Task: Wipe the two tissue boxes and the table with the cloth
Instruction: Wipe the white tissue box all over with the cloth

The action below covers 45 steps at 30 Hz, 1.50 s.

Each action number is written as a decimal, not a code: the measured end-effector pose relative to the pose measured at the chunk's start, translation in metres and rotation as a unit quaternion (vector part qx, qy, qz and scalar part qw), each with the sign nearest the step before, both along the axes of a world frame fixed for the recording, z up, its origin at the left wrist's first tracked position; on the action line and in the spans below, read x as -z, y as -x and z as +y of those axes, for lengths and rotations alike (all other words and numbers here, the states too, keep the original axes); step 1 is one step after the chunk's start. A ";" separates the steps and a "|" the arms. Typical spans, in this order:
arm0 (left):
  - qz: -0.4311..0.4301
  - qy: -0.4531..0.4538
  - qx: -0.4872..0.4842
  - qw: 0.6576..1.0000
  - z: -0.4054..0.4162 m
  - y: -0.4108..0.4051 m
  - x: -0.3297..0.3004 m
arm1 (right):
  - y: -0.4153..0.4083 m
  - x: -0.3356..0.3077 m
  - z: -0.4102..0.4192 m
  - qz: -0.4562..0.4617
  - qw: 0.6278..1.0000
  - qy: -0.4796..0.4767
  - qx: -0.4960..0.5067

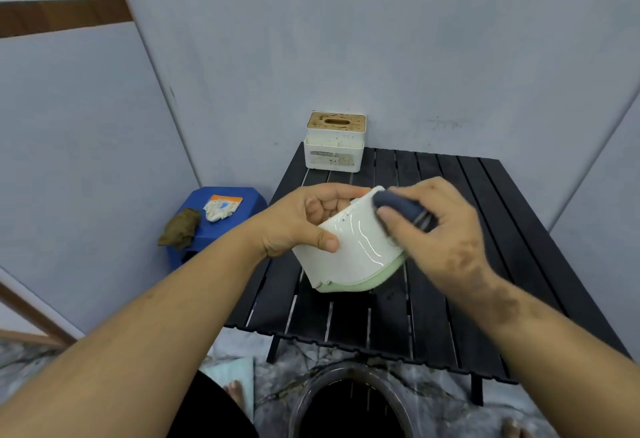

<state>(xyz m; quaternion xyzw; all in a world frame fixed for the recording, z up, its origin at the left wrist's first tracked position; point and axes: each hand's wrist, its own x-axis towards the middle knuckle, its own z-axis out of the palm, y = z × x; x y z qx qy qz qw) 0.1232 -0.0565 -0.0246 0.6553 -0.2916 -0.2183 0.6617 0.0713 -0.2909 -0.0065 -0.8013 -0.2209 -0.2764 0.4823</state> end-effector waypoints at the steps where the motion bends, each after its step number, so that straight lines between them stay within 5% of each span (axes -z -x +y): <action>1: -0.005 -0.006 0.001 1.000 -0.001 0.000 0.000 | -0.004 0.000 -0.004 0.018 0.999 -0.015 0.029; 7: -0.002 0.007 0.008 1.000 -0.006 0.006 -0.002 | 0.021 0.001 0.032 -0.100 0.988 0.102 -0.056; 13: -0.010 -0.005 -0.009 1.000 -0.006 0.004 -0.002 | -0.006 -0.005 0.008 0.023 0.998 -0.013 0.062; 18: -0.004 0.001 0.009 1.000 -0.006 0.005 -0.004 | 0.020 -0.003 0.035 -0.110 0.985 0.114 -0.061; 24: -0.019 -0.033 0.019 0.999 -0.001 0.001 0.000 | -0.012 -0.002 -0.006 0.063 0.997 -0.020 0.038; 27: -0.017 -0.030 0.034 0.999 0.003 0.002 0.001 | 0.008 0.008 0.007 0.001 0.999 -0.003 0.042; 31: 0.008 0.006 0.033 0.999 0.010 0.005 0.003 | 0.030 0.015 0.020 -0.153 0.970 0.176 -0.064; 37: 0.004 0.018 -0.010 1.000 0.020 0.005 0.005 | 0.006 0.012 -0.023 0.007 0.999 0.049 -0.001; 45: -0.010 0.019 -0.011 1.000 0.018 0.006 0.009 | 0.043 0.029 0.016 -0.122 0.981 0.140 -0.058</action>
